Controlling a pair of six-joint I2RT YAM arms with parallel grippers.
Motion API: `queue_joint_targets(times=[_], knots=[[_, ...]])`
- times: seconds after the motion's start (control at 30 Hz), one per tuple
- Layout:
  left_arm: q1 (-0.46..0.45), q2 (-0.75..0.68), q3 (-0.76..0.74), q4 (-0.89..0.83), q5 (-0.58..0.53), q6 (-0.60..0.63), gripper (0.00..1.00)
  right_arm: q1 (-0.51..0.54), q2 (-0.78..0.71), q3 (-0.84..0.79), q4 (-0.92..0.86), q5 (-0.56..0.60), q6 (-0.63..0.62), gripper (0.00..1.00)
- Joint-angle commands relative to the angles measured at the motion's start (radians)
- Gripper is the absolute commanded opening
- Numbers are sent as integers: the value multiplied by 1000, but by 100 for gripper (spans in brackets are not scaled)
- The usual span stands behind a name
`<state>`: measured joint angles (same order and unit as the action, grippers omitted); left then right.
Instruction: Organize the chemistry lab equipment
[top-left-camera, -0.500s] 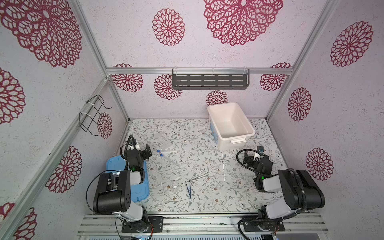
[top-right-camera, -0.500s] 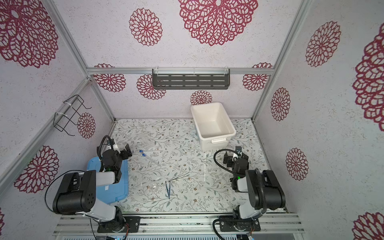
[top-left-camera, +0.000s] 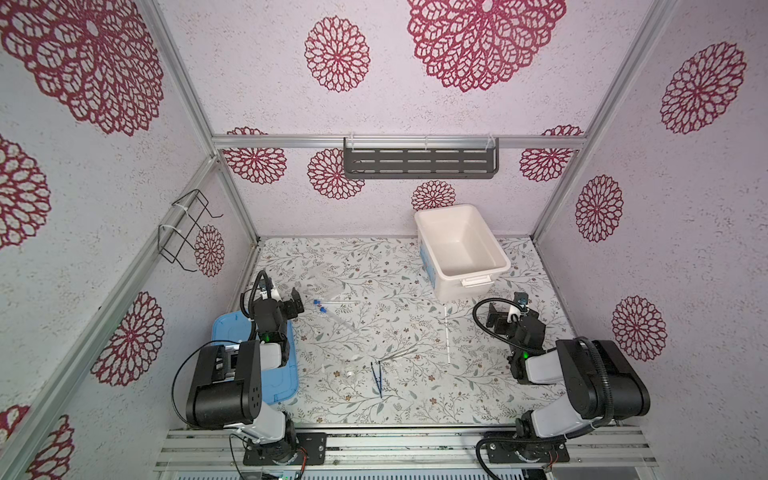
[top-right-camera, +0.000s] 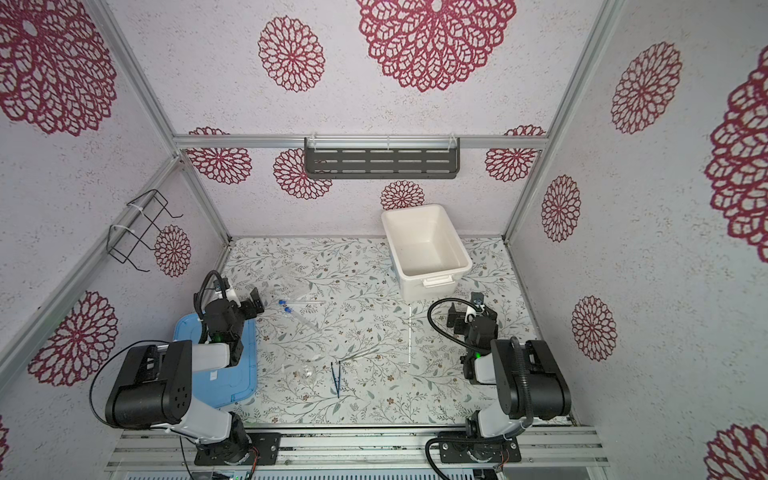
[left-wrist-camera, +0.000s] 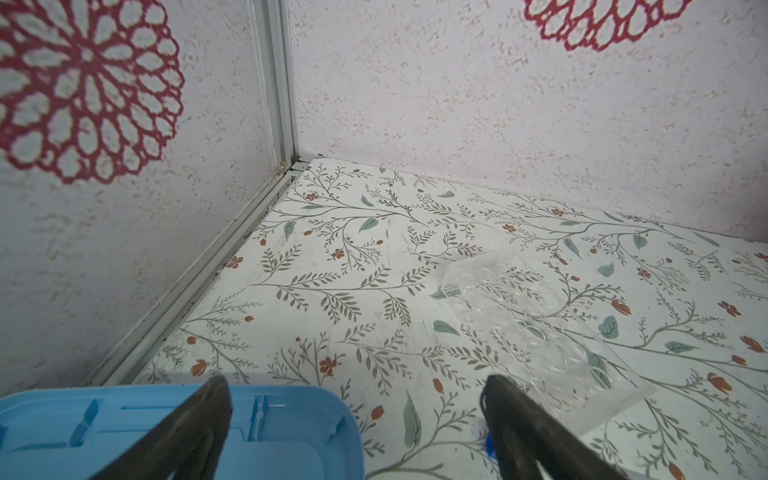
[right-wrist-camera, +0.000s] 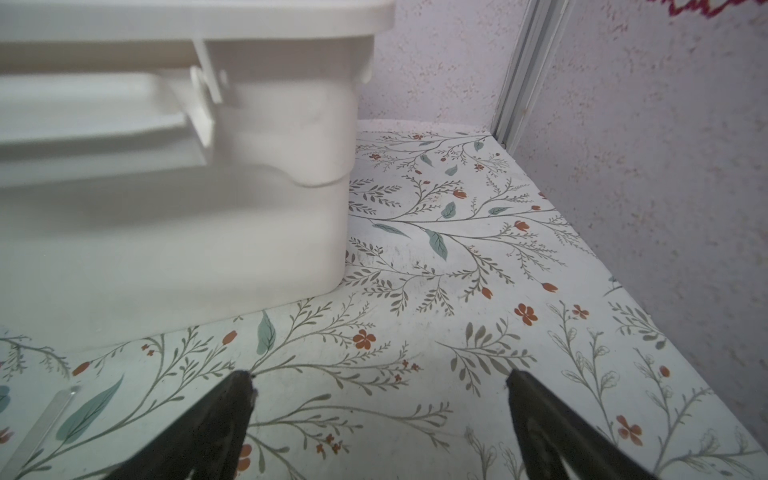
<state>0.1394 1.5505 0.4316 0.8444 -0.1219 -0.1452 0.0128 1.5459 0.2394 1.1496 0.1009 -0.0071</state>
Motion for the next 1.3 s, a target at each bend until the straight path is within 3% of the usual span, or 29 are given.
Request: queue_joint_targets(times=[0.0, 0.47, 0.57, 0.67, 0.77, 0.87, 0.93, 1.0, 1.03, 1.13, 1.23, 1.27], knots=[[-6, 1, -2, 16, -4, 22, 97, -5, -11, 21, 35, 3, 17, 99], [-2, 2, 0, 12, 2, 19, 97, -5, -13, 22, 30, 2, 17, 99], [-3, -3, -9, 27, 1, 19, 98, -4, -25, -14, 90, 49, 26, 99], [-2, -81, -23, -5, 8, 19, 97, -9, -113, -82, 134, 181, 91, 99], [-3, -194, -19, -117, 62, 29, 97, -11, -263, -127, 89, 165, 88, 99], [-4, -297, 16, -279, 69, -22, 97, -11, -444, -109, -117, 206, 166, 99], [-5, -366, 65, -420, 67, -75, 97, -13, -575, -22, -433, 327, 334, 99], [-8, -420, 110, -538, 53, -100, 97, -13, -645, 130, -857, 448, 541, 99], [-9, -445, 134, -588, 36, -116, 98, -14, -648, 190, -996, 464, 588, 99], [-8, -505, 198, -709, -84, -186, 97, -18, -632, 322, -1226, 390, 542, 99], [-5, -531, 288, -902, -246, -391, 97, -19, -618, 405, -1344, 278, 512, 99], [6, -531, 327, -983, -225, -422, 97, -19, -611, 428, -1374, 240, 495, 99]])
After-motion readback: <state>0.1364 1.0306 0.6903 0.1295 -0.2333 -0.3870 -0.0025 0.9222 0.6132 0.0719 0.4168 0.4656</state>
